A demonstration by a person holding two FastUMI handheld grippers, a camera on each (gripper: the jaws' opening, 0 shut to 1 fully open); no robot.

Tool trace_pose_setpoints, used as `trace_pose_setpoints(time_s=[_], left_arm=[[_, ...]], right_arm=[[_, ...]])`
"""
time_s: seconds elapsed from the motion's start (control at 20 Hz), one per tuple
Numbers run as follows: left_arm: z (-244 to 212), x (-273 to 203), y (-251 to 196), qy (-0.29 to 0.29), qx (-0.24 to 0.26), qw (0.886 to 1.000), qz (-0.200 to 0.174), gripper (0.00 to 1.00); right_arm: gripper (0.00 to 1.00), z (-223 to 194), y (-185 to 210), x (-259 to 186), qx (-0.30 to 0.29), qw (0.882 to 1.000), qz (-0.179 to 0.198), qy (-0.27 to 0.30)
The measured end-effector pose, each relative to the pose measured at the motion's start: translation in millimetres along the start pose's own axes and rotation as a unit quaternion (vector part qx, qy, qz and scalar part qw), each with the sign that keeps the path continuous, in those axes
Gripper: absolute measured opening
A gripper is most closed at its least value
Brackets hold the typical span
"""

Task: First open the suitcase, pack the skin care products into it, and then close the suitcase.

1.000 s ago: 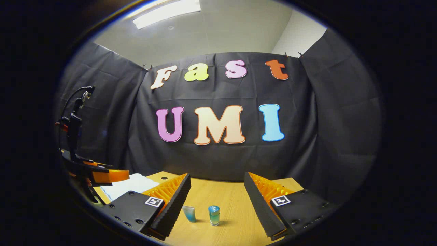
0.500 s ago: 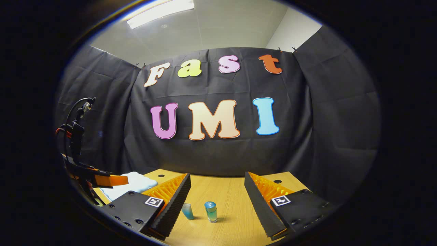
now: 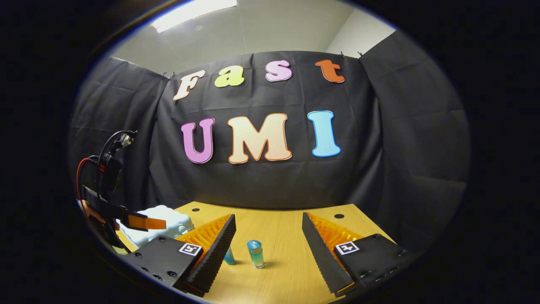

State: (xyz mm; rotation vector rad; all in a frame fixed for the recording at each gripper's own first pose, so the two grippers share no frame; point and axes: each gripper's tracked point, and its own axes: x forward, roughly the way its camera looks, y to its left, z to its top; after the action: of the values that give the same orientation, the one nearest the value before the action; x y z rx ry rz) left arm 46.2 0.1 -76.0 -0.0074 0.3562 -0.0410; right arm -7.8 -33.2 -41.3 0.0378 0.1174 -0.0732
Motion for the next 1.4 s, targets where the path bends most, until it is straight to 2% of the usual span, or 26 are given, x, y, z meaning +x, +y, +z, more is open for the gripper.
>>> trace_pose_setpoints(time_s=[0.2, 0.4, 0.65, 0.7, 0.8, 0.85, 1.1, 1.2, 1.25, 1.35, 1.4], left_arm=[[-8, 20, 3, 0.055, 0.004, 0.998, -0.004, 0.96], [-20, 44, 10, 0.110, -0.019, 0.994, 0.005, 0.95], [-46, 67, 21, 0.192, -0.040, 0.980, 0.017, 0.98], [-51, 71, 22, 0.209, -0.041, 0.977, 0.017, 0.93], [-59, 77, 22, 0.238, -0.037, 0.970, 0.013, 0.93], [-63, 80, 21, 0.251, -0.032, 0.967, 0.009, 0.87], [-78, 93, 21, 0.304, -0.020, 0.952, 0.013, 0.77], [-83, 96, 22, 0.319, -0.015, 0.947, 0.019, 0.70], [-87, 97, 23, 0.326, -0.012, 0.945, 0.021, 0.63], [-93, 100, 24, 0.337, -0.015, 0.941, 0.022, 0.54], [-97, 100, 24, 0.344, -0.019, 0.939, 0.022, 0.52]], right_arm=[[0.99, -4, -8, -3, -0.002, 1.000, -0.008, 0.004], [0.99, -10, -16, -4, 0.004, 1.000, -0.013, 0.010], [0.99, -13, -27, -5, 0.008, 1.000, -0.018, 0.017], [0.99, -14, -29, -6, 0.009, 1.000, -0.019, 0.017], [0.99, -13, -33, -6, 0.009, 1.000, -0.022, 0.016], [0.99, -13, -34, -6, 0.009, 1.000, -0.023, 0.017], [0.99, -17, -43, -6, 0.009, 0.999, -0.028, 0.022], [0.99, -19, -47, -7, 0.009, 0.999, -0.031, 0.024], [0.99, -20, -48, -7, 0.010, 0.999, -0.032, 0.026], [0.98, -21, -51, -8, 0.011, 0.999, -0.034, 0.028], [1.00, -23, -53, -8, 0.011, 0.999, -0.036, 0.029]])
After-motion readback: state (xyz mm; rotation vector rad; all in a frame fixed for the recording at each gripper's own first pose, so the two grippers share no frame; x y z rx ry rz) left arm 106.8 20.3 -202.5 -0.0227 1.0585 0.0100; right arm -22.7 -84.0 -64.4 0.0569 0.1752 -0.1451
